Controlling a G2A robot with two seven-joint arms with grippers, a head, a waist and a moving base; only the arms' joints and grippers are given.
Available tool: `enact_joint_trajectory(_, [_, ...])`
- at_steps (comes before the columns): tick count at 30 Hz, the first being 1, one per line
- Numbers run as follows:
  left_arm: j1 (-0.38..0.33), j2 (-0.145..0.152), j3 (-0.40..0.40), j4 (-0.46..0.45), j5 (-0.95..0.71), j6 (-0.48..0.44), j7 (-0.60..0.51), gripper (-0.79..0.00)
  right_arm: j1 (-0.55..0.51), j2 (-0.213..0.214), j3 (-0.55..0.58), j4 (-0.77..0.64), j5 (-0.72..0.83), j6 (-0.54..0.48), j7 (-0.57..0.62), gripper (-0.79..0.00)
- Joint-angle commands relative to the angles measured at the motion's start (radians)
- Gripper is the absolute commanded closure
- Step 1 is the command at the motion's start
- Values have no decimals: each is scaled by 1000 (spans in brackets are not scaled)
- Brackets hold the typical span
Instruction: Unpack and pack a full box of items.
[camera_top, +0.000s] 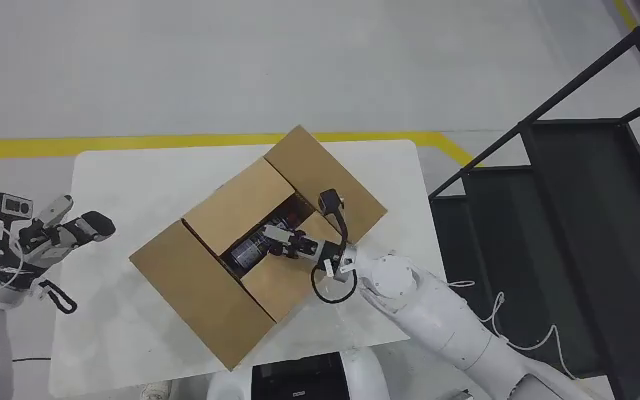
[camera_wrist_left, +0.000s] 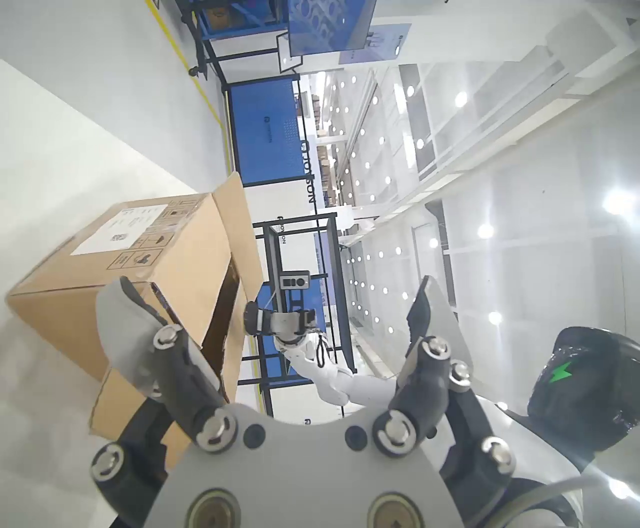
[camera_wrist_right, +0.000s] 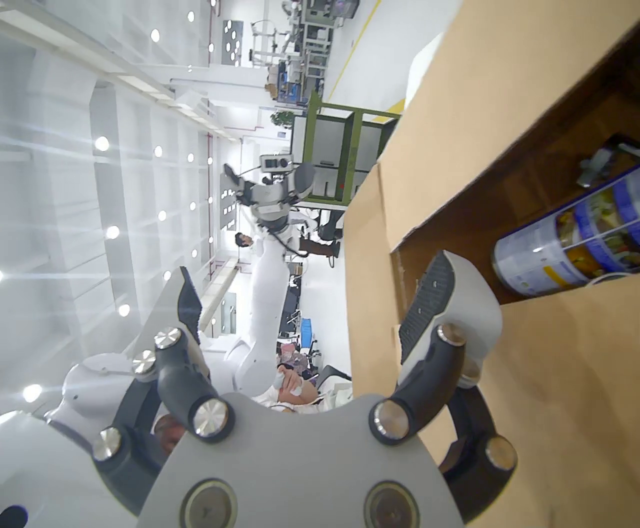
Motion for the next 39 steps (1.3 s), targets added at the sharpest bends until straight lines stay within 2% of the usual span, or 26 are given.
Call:
enact_joint_trajectory(1, [8, 0, -6, -9, -1, 1, 2, -785, 21, -13, -17, 26, 11, 14, -21, -785])
enact_joint_trajectory(6, [20, 1, -18, -13, -7, -4, 3, -785, 59, -38, -47, 72, 32, 59, -43, -785])
enact_joint_trajectory(18, [53, 2, -62, -33, -45, -19, -5, -785, 155, -106, -103, 162, 74, 48, -106, -785])
enact_joint_trajectory(24, [82, 2, -98, -54, -62, -25, -3, -785, 177, -135, -107, 166, 74, -58, -146, -785])
enact_joint_trajectory(30, [87, 0, -94, -74, -84, -22, -7, -785, 199, -154, -98, 151, -15, -151, -200, -785])
enact_joint_trajectory(39, [47, 3, -52, -91, -76, -7, -47, -785, 336, -246, -198, 285, -18, -151, -255, -785])
